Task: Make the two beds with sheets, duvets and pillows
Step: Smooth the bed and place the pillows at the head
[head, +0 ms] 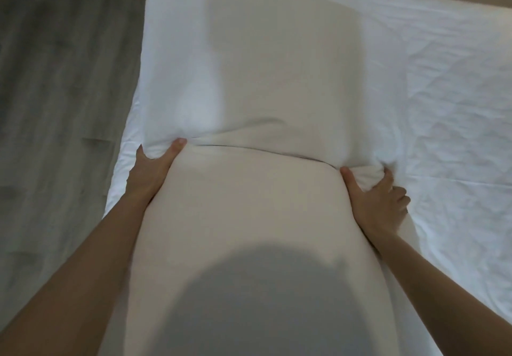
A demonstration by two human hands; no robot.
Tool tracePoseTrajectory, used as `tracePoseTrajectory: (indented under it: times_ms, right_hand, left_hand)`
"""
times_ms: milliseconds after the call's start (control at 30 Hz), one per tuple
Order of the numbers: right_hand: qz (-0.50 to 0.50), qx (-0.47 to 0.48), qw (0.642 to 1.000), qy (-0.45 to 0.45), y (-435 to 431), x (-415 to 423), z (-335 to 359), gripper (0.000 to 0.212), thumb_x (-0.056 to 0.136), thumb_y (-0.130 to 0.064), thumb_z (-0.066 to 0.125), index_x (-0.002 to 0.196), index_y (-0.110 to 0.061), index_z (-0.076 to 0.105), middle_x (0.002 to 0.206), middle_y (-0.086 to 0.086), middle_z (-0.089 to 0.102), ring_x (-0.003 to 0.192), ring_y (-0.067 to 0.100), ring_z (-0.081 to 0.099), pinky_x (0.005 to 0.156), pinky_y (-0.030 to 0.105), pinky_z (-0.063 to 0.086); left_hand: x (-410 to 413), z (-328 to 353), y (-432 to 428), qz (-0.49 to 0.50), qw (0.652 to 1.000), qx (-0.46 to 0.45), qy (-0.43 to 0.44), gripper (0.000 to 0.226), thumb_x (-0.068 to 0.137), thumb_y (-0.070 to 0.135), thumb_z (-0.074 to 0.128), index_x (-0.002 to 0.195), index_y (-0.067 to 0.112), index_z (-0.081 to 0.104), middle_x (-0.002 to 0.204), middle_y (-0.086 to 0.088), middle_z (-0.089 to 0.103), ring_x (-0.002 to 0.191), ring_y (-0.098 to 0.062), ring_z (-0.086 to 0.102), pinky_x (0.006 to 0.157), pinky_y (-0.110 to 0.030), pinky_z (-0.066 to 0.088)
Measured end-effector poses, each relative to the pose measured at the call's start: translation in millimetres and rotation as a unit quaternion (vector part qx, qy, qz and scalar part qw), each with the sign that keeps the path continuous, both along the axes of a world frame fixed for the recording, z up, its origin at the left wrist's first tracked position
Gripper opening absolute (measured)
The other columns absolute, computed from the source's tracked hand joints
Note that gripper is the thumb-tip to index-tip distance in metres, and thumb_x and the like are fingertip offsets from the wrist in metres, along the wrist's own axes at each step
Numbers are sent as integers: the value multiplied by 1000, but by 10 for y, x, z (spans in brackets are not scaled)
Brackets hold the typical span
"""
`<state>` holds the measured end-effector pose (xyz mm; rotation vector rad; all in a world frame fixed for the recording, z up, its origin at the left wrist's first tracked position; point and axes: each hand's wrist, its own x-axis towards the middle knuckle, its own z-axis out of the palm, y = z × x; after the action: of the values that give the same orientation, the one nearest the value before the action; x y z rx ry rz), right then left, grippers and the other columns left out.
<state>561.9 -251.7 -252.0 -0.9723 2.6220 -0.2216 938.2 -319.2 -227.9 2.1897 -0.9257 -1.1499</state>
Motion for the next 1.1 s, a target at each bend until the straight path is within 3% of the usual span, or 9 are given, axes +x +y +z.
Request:
tracePoseTrajectory:
  times_ms: [100, 333, 467, 567, 667, 800, 867, 967, 1100]
  right_hand:
    - [17, 21, 999, 19, -62, -16, -57, 116, 61, -95, 35, 144, -14, 28, 130, 23, 46, 123, 40, 41, 105, 51, 30]
    - [14, -12, 1000, 25, -76, -1, -4, 104, 63, -93, 41, 122, -7, 41, 116, 18, 55, 114, 39, 50, 99, 50, 34]
    - [24, -28, 998, -41, 15, -74, 151, 94, 66, -89, 50, 111, -7, 42, 107, 12, 58, 105, 36, 56, 95, 48, 41]
    - [25, -39, 995, -90, 143, -155, 375, 87, 68, -84, 54, 108, -8, 46, 93, 3, 57, 90, 28, 55, 80, 39, 44]
    - [14, -59, 995, -78, 306, -189, 608, 83, 69, -82, 57, 101, -6, 56, 93, 8, 62, 91, 31, 59, 76, 38, 46]
    - [-6, -50, 996, -72, 724, -259, 895, 87, 67, -84, 56, 100, -4, 65, 98, 14, 68, 93, 37, 64, 78, 40, 51]
    - [-20, -43, 995, -88, 1070, -287, 1016, 86, 67, -83, 58, 101, -4, 66, 99, 15, 68, 95, 37, 64, 78, 39, 50]
    - [-43, -10, 993, -113, 1711, -306, 1127, 88, 67, -83, 58, 110, -6, 66, 105, 15, 69, 100, 37, 63, 84, 41, 49]
    - [-63, 33, 987, -142, 2660, -283, 1194, 83, 68, -81, 59, 106, -7, 67, 99, 13, 69, 93, 34, 64, 79, 40, 50]
  left_hand:
    - [34, -57, -33, -2, 1000, 5, 4, 111, 54, 88, 65, 146, 41, 24, 140, 2, 53, 129, -23, 50, 109, -47, 38]
    - [2, -34, -24, 15, 1000, 5, -7, 92, 79, 69, 62, 151, 28, 23, 149, -2, 44, 135, -27, 42, 106, -36, 33]
    - [31, 26, 34, 43, 998, -4, 34, 106, 74, 73, 61, 154, 19, 18, 155, -3, 34, 140, -23, 35, 106, -30, 29]
    - [70, 189, 164, 50, 997, -25, 58, 118, 62, 82, 64, 154, 24, 19, 155, 2, 33, 140, -20, 35, 113, -35, 29]
    - [45, 473, 334, 46, 996, -45, 68, 126, 51, 88, 66, 152, 26, 25, 152, 6, 37, 138, -17, 37, 114, -37, 31]
    - [-61, 877, 738, 28, 994, -87, 52, 115, 61, 81, 67, 152, 25, 26, 154, 7, 34, 140, -14, 33, 113, -27, 24]
    - [-129, 1041, 1009, 17, 994, -101, 31, 100, 76, 68, 65, 153, 19, 24, 156, 3, 30, 143, -16, 29, 105, -18, 18]
    - [-260, 1197, 1523, 22, 997, -62, 49, 86, 85, 55, 64, 151, 13, 28, 145, 8, 36, 134, -11, 36, 95, -13, 23]
    - [-313, 1209, 2322, 6, 995, -6, 94, 95, 64, 77, 68, 136, 19, 50, 125, 7, 57, 116, -18, 56, 81, -21, 42]
